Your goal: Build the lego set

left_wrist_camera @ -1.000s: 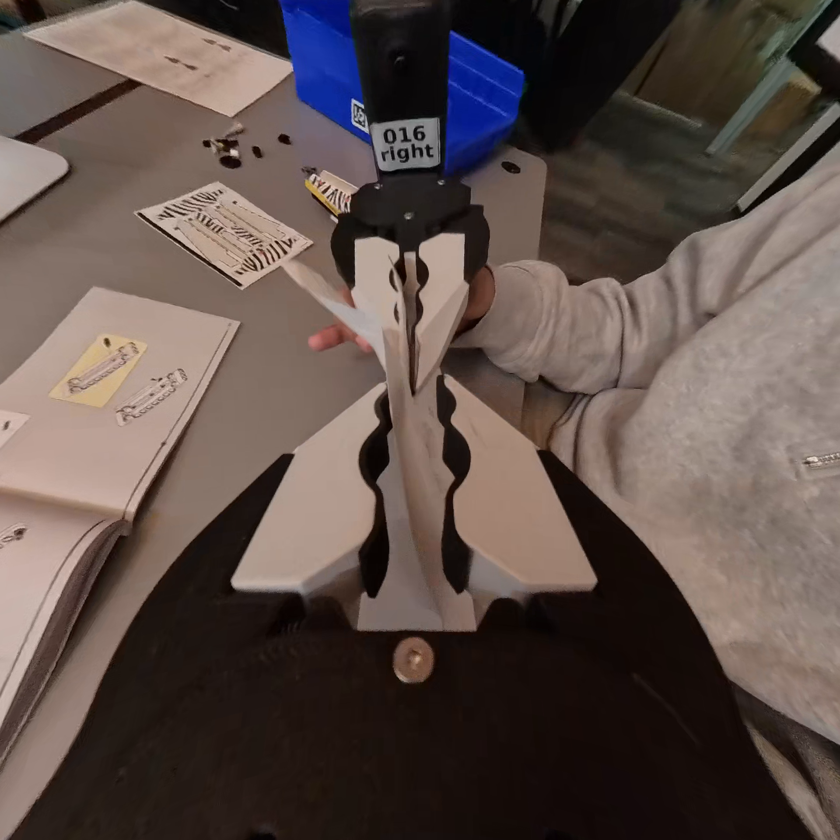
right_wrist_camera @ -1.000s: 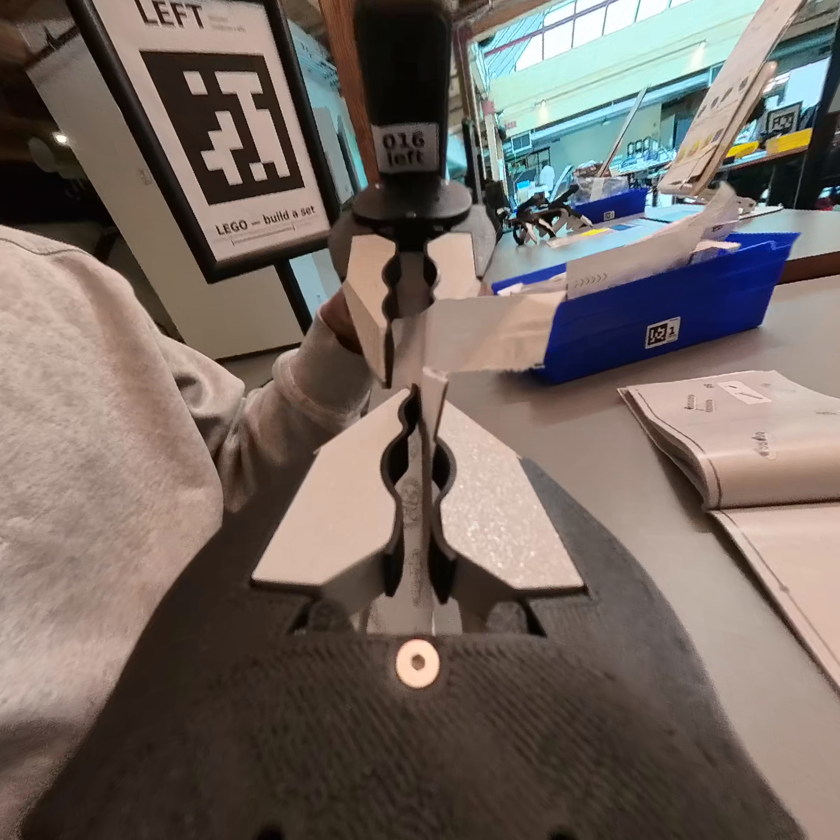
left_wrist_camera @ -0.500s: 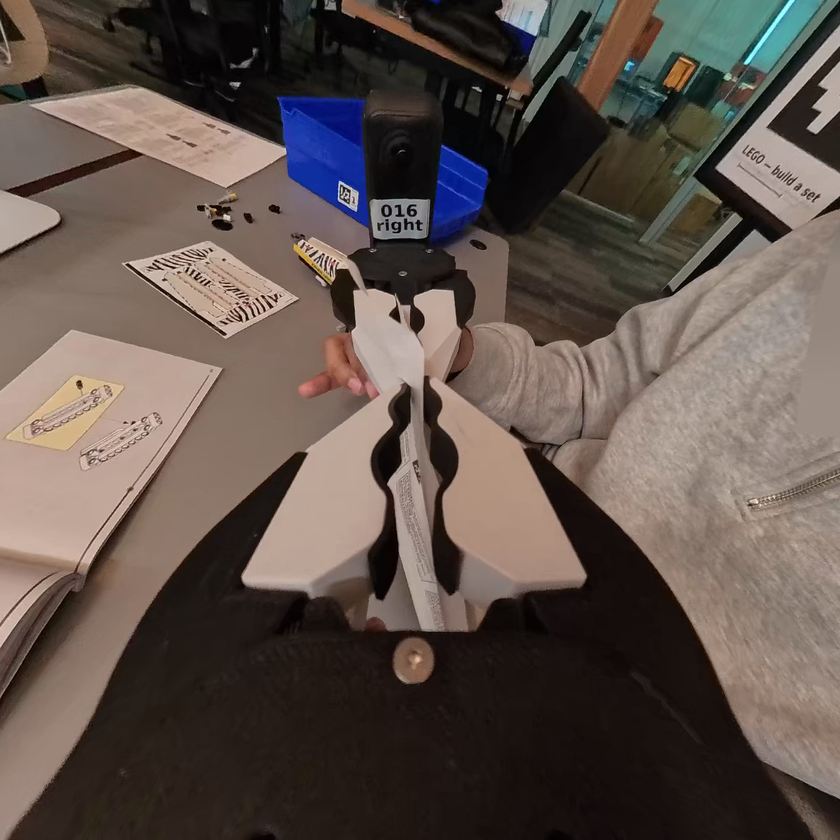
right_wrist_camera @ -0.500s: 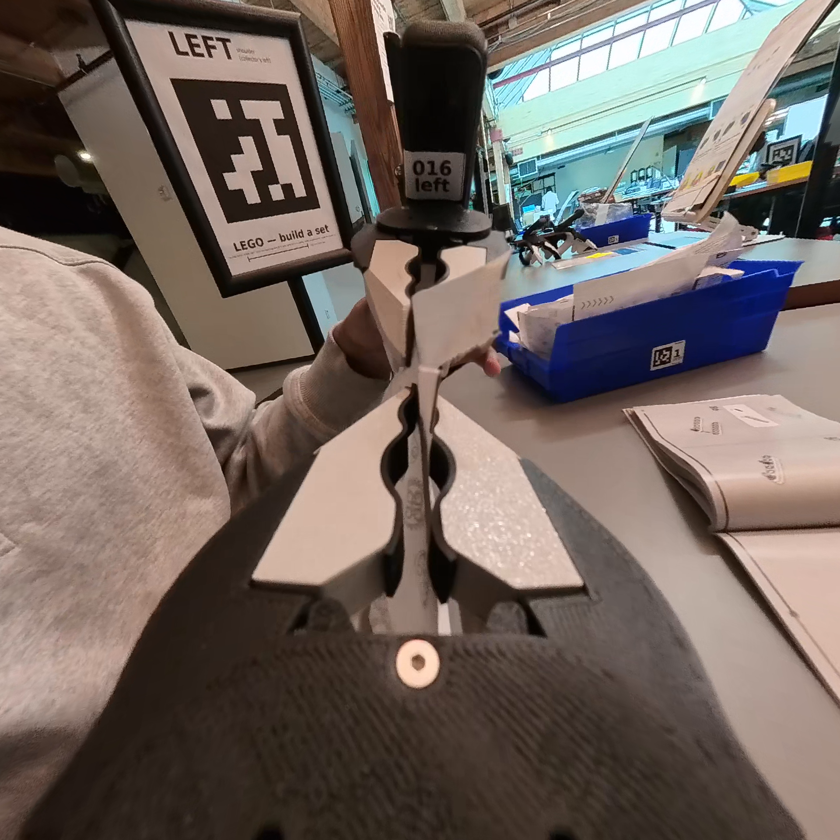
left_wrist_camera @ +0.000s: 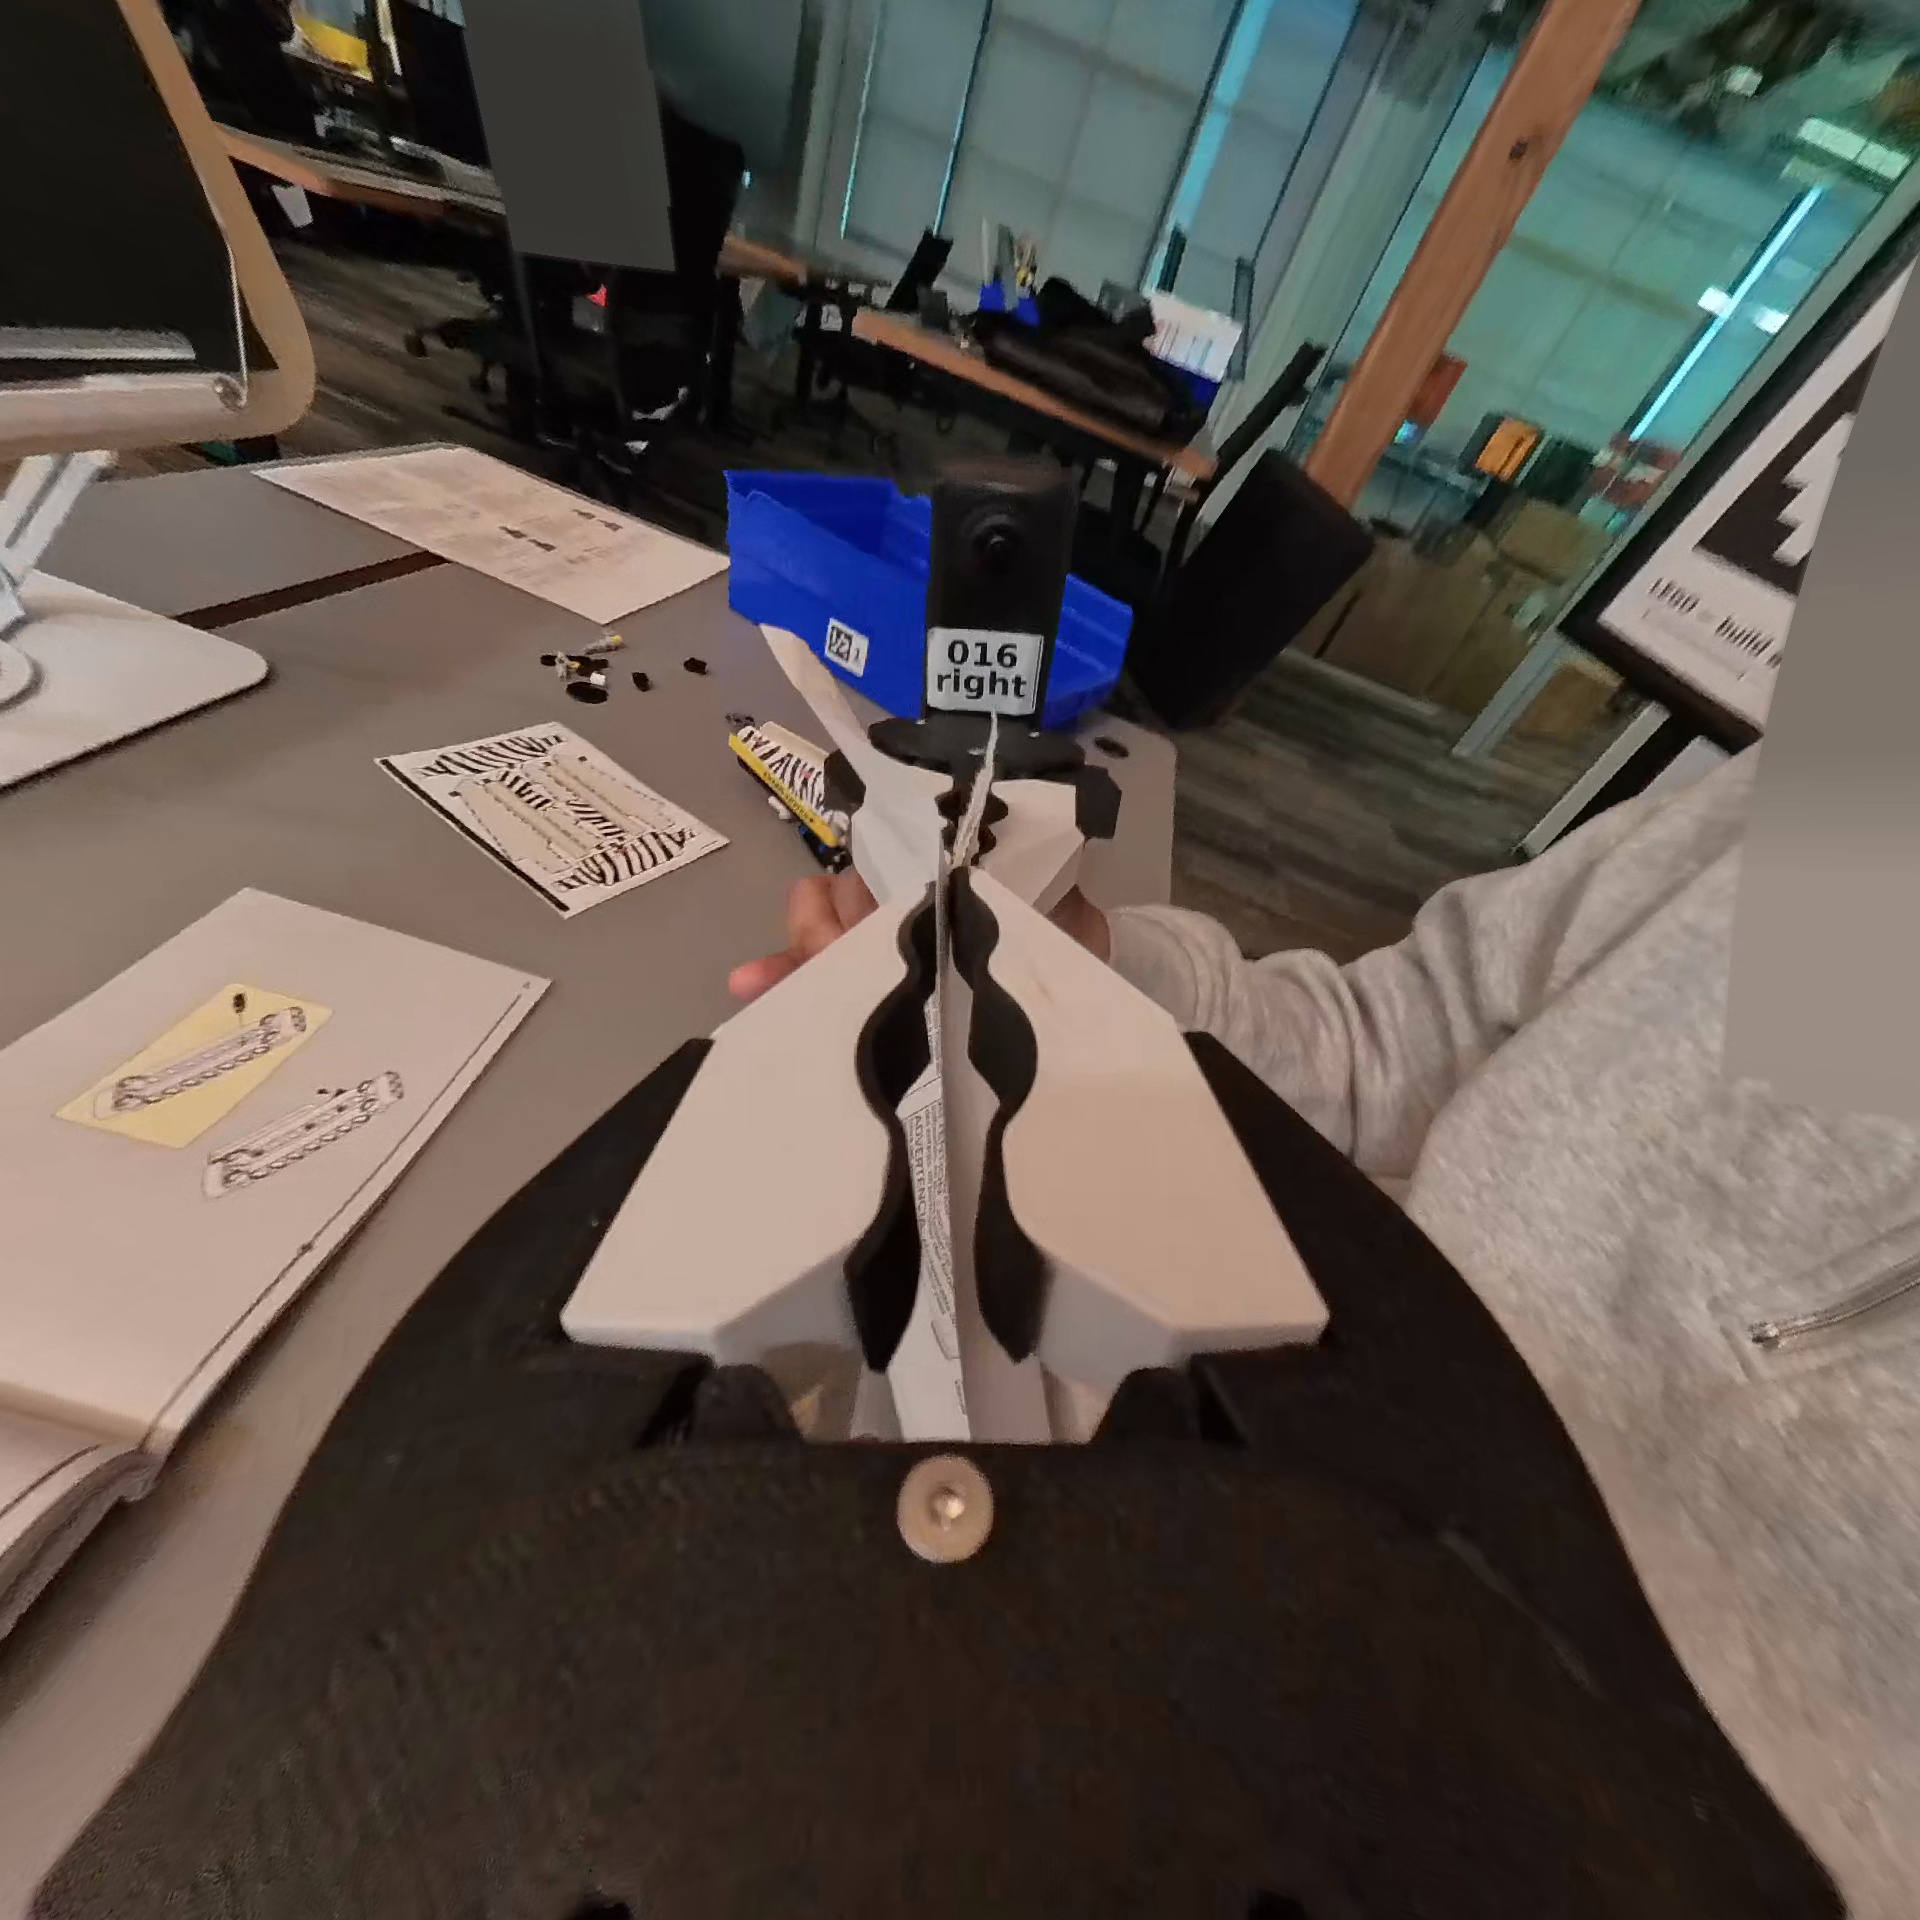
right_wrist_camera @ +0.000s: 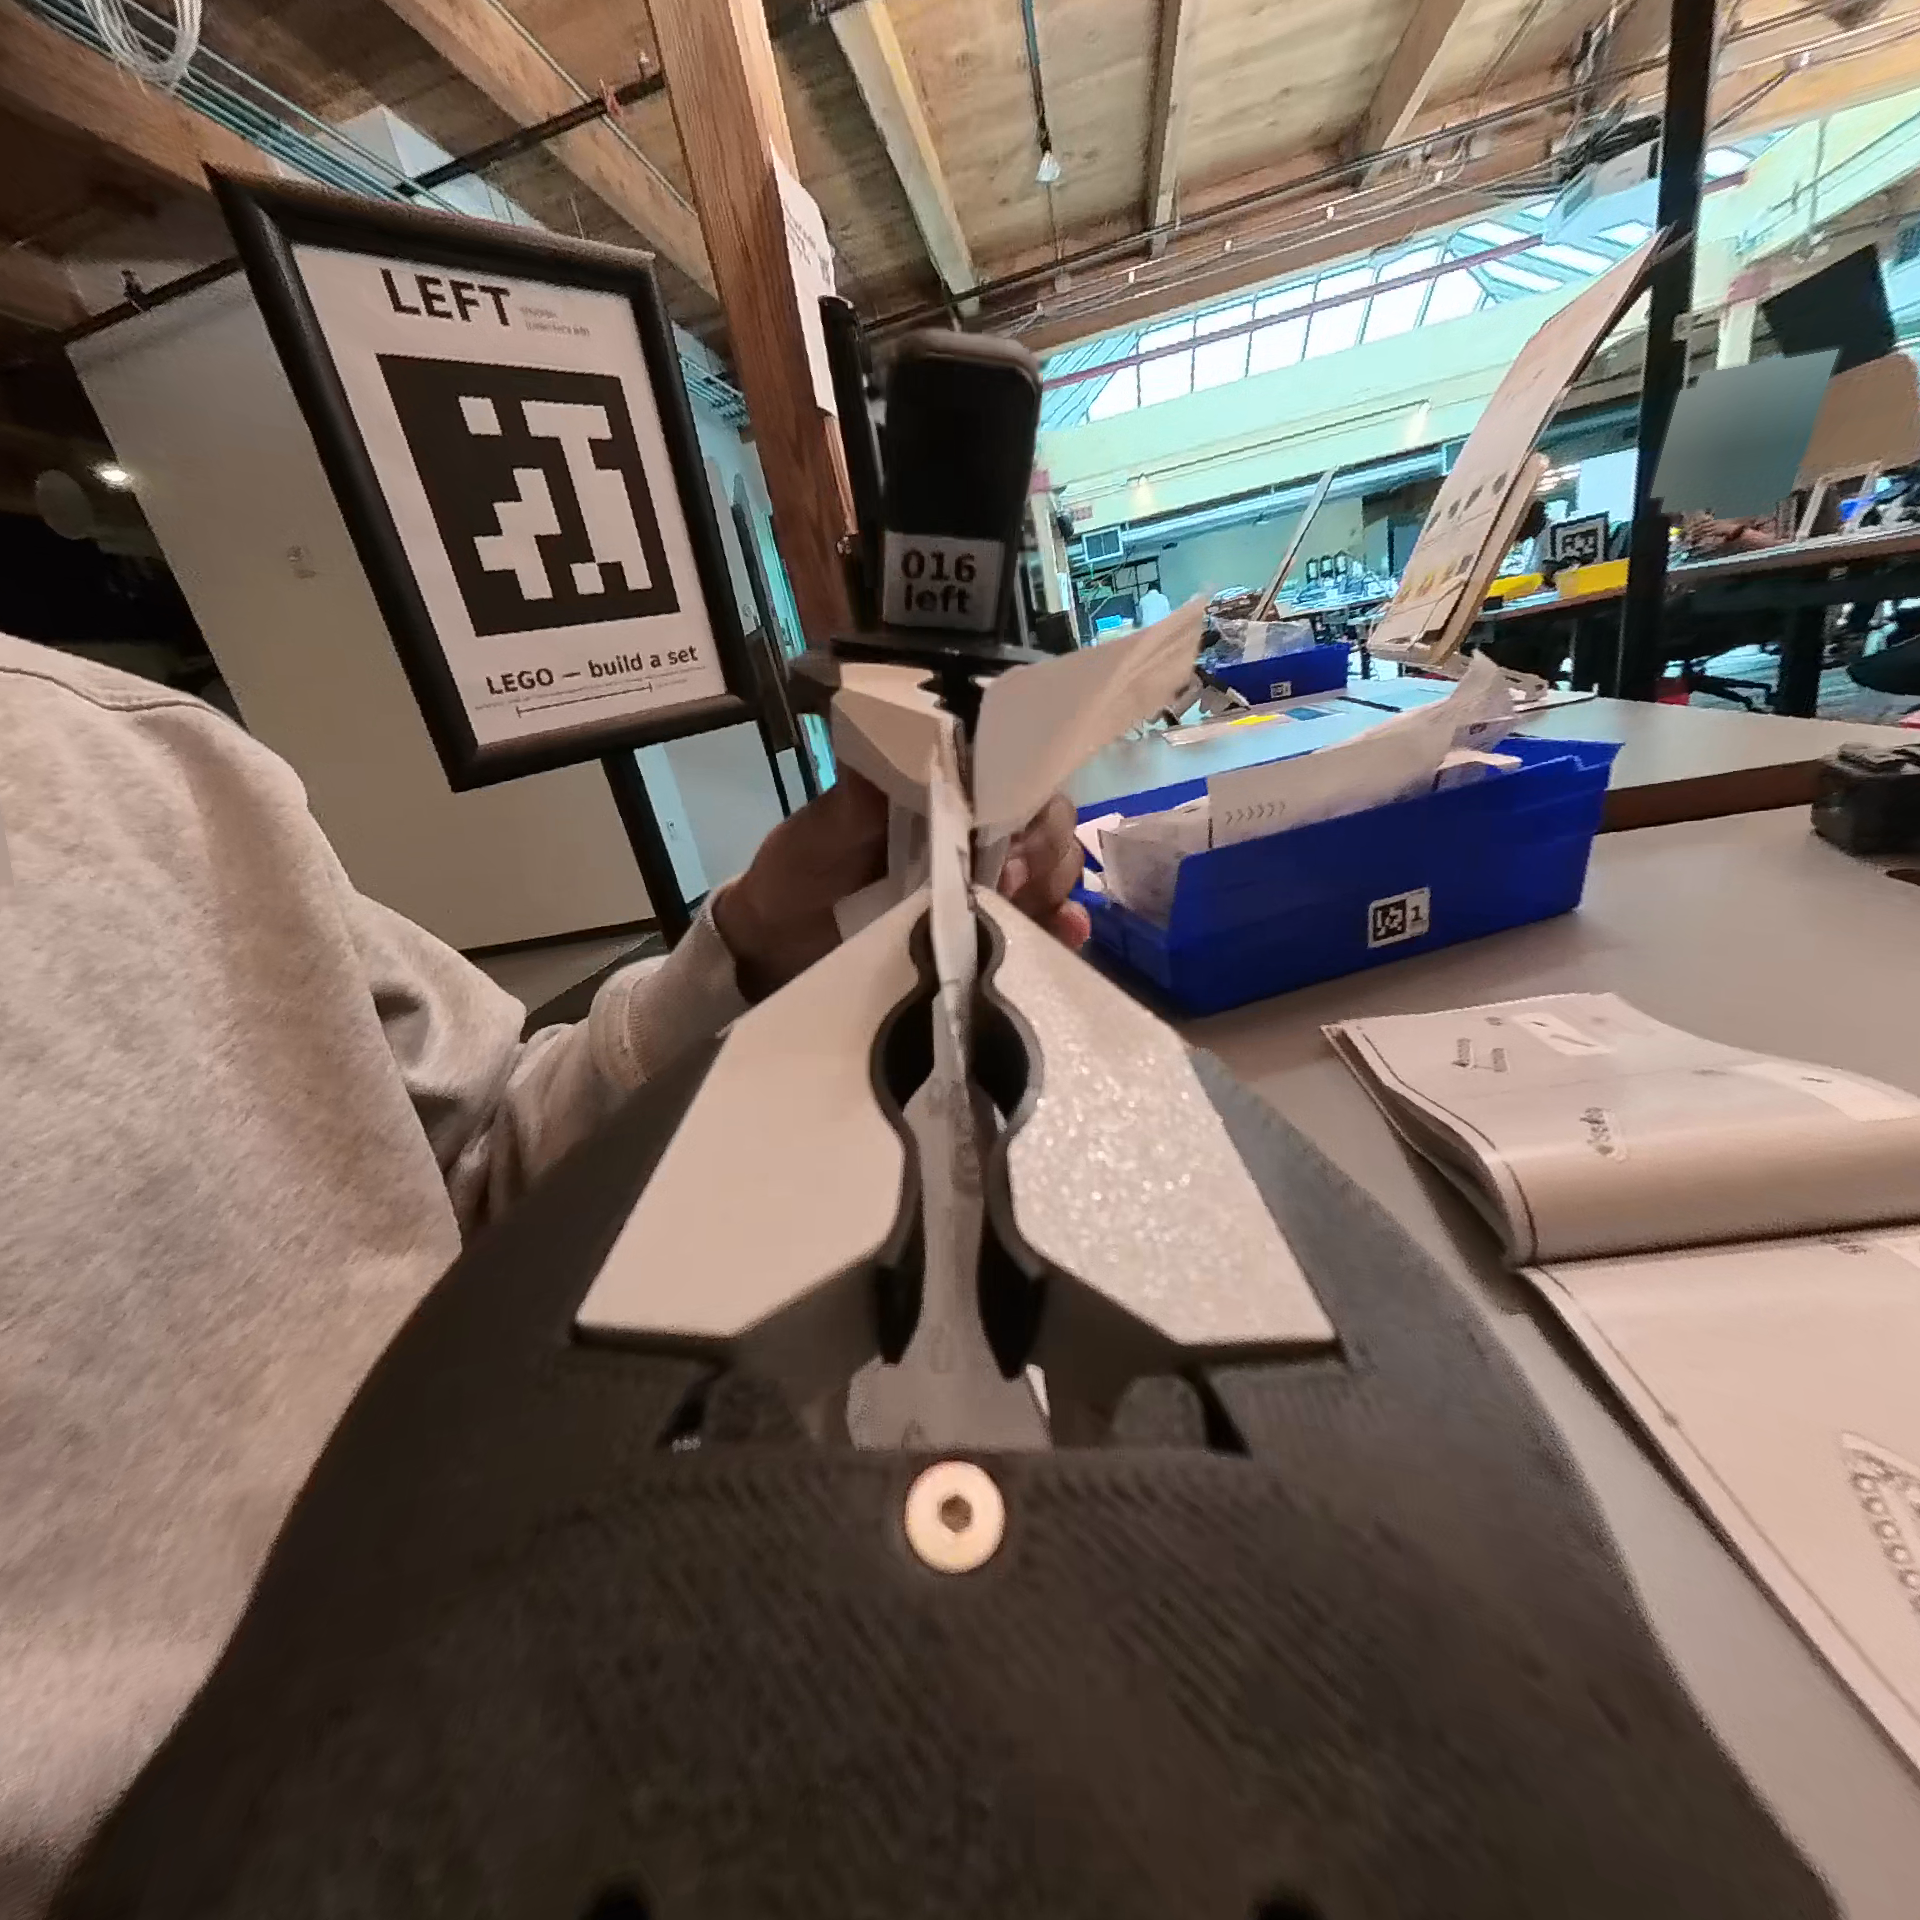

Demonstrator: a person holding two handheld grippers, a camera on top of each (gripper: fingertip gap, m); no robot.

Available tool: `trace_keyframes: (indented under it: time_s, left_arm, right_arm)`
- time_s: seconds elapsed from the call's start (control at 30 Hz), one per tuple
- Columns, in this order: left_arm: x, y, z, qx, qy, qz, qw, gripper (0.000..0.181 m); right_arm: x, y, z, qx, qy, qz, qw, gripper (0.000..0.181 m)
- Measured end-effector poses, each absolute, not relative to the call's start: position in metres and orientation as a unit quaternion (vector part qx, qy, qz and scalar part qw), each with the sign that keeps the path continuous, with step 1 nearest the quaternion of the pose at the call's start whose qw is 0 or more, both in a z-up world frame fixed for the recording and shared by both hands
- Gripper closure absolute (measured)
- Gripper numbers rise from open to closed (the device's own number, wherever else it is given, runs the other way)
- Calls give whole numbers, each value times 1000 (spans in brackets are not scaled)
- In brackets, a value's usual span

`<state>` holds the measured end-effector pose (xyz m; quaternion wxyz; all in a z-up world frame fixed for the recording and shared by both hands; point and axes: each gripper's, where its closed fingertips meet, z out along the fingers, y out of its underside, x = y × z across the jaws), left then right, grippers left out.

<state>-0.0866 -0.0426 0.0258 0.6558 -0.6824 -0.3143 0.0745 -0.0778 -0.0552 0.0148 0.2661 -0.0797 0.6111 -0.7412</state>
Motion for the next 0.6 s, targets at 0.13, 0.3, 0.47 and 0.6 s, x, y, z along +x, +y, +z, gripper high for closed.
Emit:
trace_keyframes:
  time_s: [0.13, 0.3, 0.47, 0.6]
  left_arm:
    - [-93, -47, 26, -637, -327, 26, 698, 181]
    - [-98, -48, 25, -619, -328, 17, 714, 181]
    - [-99, -50, 24, -619, -323, 23, 716, 181]
    - [-96, -49, 28, -618, -298, 32, 727, 181]
  right_arm:
    - [-83, -58, 13, -61, 616, -742, 258, 181]
    - [-88, -58, 12, -44, 618, -739, 264, 181]
    - [-89, -60, 10, -28, 615, -730, 298, 181]
    - [-87, -59, 13, -31, 604, -732, 314, 181]
